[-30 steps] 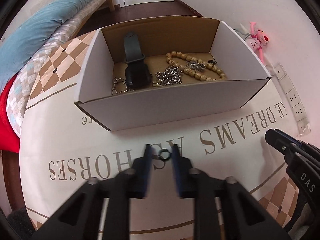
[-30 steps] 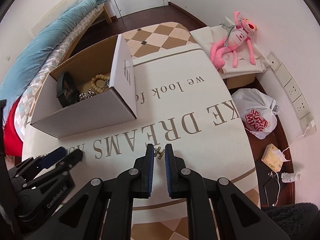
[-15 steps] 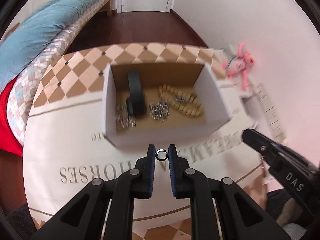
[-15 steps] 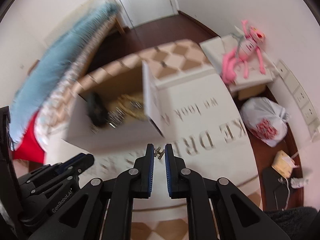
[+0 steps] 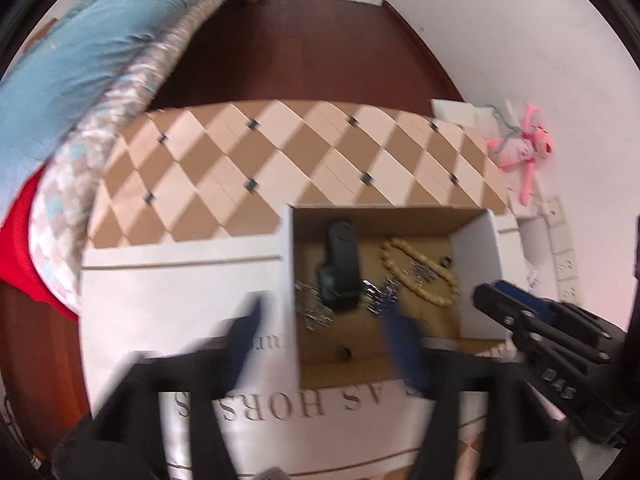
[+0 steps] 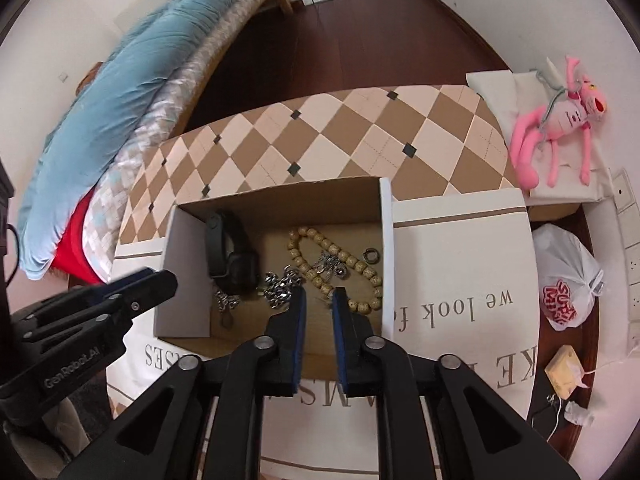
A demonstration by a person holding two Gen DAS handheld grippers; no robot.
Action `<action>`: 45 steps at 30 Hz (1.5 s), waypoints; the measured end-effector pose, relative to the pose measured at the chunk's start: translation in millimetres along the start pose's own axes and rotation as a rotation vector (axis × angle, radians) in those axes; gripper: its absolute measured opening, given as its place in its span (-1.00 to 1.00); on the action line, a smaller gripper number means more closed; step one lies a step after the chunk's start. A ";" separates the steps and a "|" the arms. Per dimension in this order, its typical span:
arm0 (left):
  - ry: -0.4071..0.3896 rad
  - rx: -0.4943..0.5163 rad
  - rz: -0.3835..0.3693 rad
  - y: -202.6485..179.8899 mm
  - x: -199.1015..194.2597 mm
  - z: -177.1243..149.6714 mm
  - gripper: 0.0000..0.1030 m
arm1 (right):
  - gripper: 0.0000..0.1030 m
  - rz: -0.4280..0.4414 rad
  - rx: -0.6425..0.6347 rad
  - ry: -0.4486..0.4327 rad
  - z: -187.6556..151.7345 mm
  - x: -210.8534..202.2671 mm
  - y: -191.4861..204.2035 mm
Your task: Organize jewelry
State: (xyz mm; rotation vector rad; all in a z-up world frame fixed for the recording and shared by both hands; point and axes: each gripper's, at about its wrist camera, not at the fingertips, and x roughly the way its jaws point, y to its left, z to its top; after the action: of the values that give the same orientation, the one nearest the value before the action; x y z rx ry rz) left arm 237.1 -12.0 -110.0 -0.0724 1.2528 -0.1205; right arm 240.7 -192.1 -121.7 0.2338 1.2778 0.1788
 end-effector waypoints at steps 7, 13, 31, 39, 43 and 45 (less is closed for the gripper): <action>-0.029 -0.002 0.072 10.2 -3.1 -12.0 0.87 | -0.05 -0.067 -0.001 -0.086 -6.6 -28.3 -7.4; -0.058 -0.010 0.132 15.6 -0.9 -32.0 0.99 | 0.83 -0.186 -0.051 -0.085 -22.0 -27.8 -5.1; -0.093 -0.033 0.148 8.2 -35.4 -51.0 0.99 | 1.00 -0.276 -0.048 -0.097 -43.7 -44.9 2.2; -0.190 -0.033 0.148 -3.3 -107.5 -72.0 0.99 | 1.00 -0.274 -0.049 -0.211 -68.6 -119.3 19.4; -0.225 -0.036 0.149 -6.7 -140.0 -84.1 0.99 | 1.00 -0.275 -0.069 -0.281 -81.6 -165.6 34.3; -0.252 -0.034 0.147 -8.8 -159.8 -91.8 0.99 | 1.00 -0.272 -0.076 -0.314 -87.8 -188.2 40.2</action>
State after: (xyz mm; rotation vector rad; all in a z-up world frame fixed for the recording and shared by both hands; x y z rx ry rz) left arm 100.3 1.2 13.0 -0.0238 1.0049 0.0366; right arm 103.6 -196.1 39.3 0.0188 0.9759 -0.0424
